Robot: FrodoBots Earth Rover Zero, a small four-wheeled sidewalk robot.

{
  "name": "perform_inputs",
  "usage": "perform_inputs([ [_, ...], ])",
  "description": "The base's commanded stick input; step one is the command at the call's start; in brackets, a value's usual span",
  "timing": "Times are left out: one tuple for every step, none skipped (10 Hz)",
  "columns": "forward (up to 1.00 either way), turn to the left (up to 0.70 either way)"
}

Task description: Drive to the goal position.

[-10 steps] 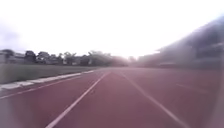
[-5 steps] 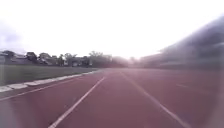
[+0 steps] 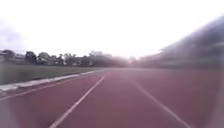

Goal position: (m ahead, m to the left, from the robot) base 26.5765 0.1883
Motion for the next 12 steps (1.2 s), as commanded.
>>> perform_inputs([
  [0.7,0.0],
  [0.7,0.0],
  [0.7,0.0],
  [0.7,-0.01],
  [0.7,-0.08],
  [0.7,-0.19],
  [0.7,-0.33],
  [0.7,-0.35],
  [0.7,-0.35],
  [0.7,-0.35],
  [0.7,0.0],
  [0.7,0.0],
])
